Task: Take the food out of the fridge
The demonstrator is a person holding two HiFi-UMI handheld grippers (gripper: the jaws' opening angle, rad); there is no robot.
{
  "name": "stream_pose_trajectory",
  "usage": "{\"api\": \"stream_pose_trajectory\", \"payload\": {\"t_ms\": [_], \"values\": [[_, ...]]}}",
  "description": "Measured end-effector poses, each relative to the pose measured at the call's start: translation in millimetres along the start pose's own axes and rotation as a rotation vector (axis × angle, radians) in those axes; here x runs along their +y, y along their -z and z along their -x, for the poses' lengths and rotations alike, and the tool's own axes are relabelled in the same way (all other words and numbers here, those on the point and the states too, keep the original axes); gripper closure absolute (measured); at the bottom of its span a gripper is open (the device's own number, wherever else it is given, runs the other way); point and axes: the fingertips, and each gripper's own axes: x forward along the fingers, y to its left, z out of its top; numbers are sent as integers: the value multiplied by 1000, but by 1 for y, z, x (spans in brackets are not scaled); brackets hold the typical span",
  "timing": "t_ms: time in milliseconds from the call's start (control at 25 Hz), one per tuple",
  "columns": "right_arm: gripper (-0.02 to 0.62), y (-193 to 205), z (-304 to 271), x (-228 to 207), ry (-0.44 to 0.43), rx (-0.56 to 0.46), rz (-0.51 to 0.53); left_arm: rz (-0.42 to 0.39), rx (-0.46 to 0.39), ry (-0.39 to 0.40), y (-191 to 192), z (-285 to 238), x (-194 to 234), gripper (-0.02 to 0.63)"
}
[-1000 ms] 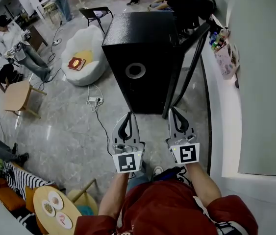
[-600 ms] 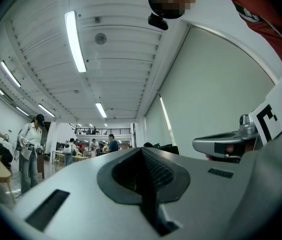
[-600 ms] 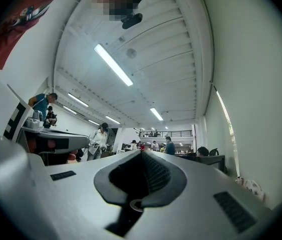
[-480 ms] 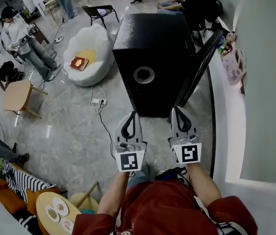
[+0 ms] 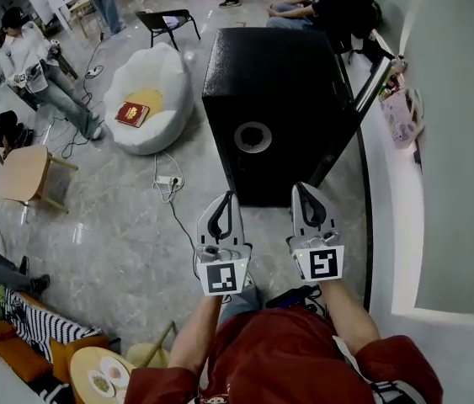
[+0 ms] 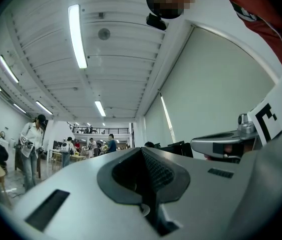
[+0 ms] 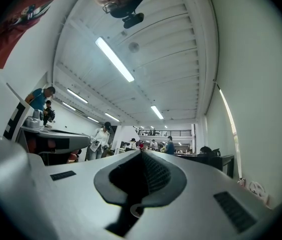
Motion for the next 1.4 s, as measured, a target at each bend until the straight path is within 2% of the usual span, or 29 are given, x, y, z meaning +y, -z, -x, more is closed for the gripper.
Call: {"api": "stream_pose_trajectory", "payload": {"t_ms": [120,280,480,680,1120,1400], "values": [[572,2,-12,6,9,9,19,5,-10,16,0,-9,12,594],[572,-10,-29,12,56,-26,-22,9,-15,44,-3,-19,27,594],[572,-7,-39,17,83,-26,-11,15,-1,72,4,-26,38,594],[572,-8,-43,7,101,-46,-37,25,8,88,10,-36,29,594],[572,-4,-38,-24,90,-46,-35,26,10,79,15,-50,5,594],[572,-1,-36,-28,70,-53,-41,6,6,70,15,-51,-1,594]]}}
